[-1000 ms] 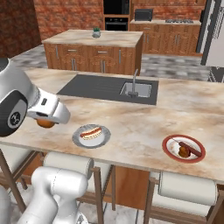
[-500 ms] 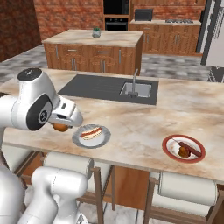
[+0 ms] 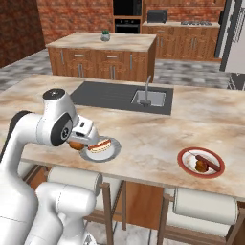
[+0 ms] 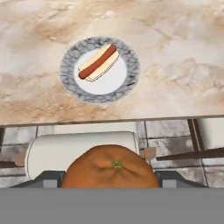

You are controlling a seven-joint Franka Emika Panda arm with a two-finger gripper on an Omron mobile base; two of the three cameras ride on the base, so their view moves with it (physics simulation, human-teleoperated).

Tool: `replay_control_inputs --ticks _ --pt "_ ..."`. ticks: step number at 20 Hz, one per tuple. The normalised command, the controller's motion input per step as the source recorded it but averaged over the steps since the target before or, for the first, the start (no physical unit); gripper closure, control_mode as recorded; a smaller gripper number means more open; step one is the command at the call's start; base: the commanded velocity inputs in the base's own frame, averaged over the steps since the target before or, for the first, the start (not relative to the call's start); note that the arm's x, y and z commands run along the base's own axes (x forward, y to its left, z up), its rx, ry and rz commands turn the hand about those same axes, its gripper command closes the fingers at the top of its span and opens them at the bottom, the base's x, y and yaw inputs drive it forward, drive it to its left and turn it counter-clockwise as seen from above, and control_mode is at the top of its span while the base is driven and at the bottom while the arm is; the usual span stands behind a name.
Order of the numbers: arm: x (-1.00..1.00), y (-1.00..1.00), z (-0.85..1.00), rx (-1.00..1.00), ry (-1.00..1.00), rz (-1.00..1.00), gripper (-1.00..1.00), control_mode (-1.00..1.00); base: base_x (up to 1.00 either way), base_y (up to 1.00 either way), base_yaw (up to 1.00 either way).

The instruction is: Pick up the peach and tangerine from the fridge and place one fruit on each plate on the dining counter.

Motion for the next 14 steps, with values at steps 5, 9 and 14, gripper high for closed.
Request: replay_control_inputs --ticks 5,9,14 --pt "0.45 -0.03 -0.48 0.02 0.05 0.00 1.00 -1.00 0.00 0.00 0.00" --pt "0.48 -0.12 -0.41 0.01 0.03 0.00 1.00 -1.00 0.00 0.00 0.00" --pt "0.46 -0.09 -0.33 0.00 0.00 0.00 1.00 -1.00 0.00 0.00 0.00"
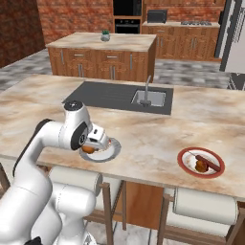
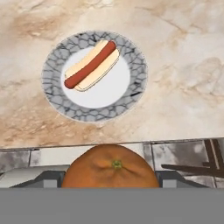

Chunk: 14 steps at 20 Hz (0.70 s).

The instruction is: Pick up the peach and tangerine from the fridge and place one fruit on each plate on the dining counter.

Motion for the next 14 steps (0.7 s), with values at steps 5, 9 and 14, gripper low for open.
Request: replay_control_inputs --ticks 5,9,14 --pt "0.41 0.00 -0.36 0.00 0.00 0.00 1.00 -1.00 0.00 0.00 0.00" --pt "0.35 0.00 -0.38 0.00 0.00 0.00 1.00 -1.00 0.00 0.00 0.00" --pt "0.30 0.00 -0.39 0.00 0.00 0.00 1.00 -1.00 0.00 0.00 0.00"
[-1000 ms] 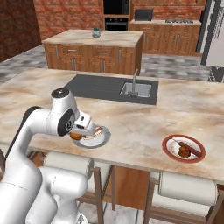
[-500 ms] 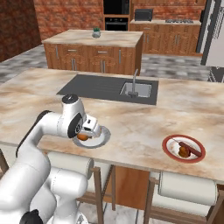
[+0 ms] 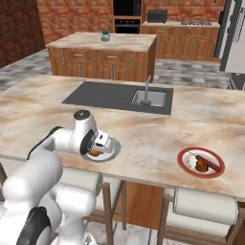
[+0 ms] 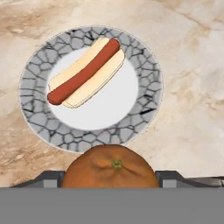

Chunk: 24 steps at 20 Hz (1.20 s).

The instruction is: Pick up the peach and tangerine from the fridge and place one fruit on each plate on the dining counter.

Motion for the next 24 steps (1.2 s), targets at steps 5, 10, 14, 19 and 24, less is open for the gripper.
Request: replay_control_inputs --ticks 5,10,14,19,24 --pt "0.27 0.00 -0.34 0.00 0.00 0.00 1.00 -1.00 0.00 0.00 0.00" --pt "0.31 0.00 -0.30 0.00 0.00 -0.01 1.00 -1.00 0.00 0.00 0.00" --pt "0.27 0.00 -0.28 0.00 0.00 0.00 1.00 -1.00 0.00 0.00 0.00" --pt "0.21 0.00 -0.20 0.00 0.00 0.00 1.00 -1.00 0.00 0.00 0.00" --pt "0.25 0.05 -0.02 0.00 0.02 -0.03 1.00 -1.00 0.00 0.00 0.00"
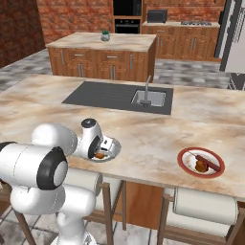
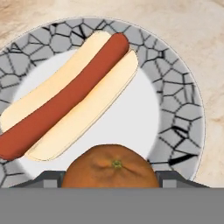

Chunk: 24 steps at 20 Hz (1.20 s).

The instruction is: Pick up the peach and tangerine from the fridge and place one fruit on each plate on the dining counter.

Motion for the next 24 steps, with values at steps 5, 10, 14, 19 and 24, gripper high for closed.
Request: replay_control_inputs --ticks 5,10,14,19,24 --pt "0.23 0.06 -0.06 0.00 0.03 -0.03 1.00 -1.00 0.00 0.00 0.00" --pt "0.03 0.00 -0.25 0.00 0.00 0.00 1.00 -1.00 0.00 0.00 0.00" --pt "0.00 0.00 -0.21 0.00 0.00 0.00 -1.00 -1.00 0.00 0.00 0.00" --pt "-0.18 0.00 0.00 0.00 -0.02 0.00 -1.00 -1.00 0.00 0.00 0.00" --pt "-0.35 -0.01 0.43 0.00 -0.04 0.00 -1.00 -1.00 0.00 0.00 0.00"
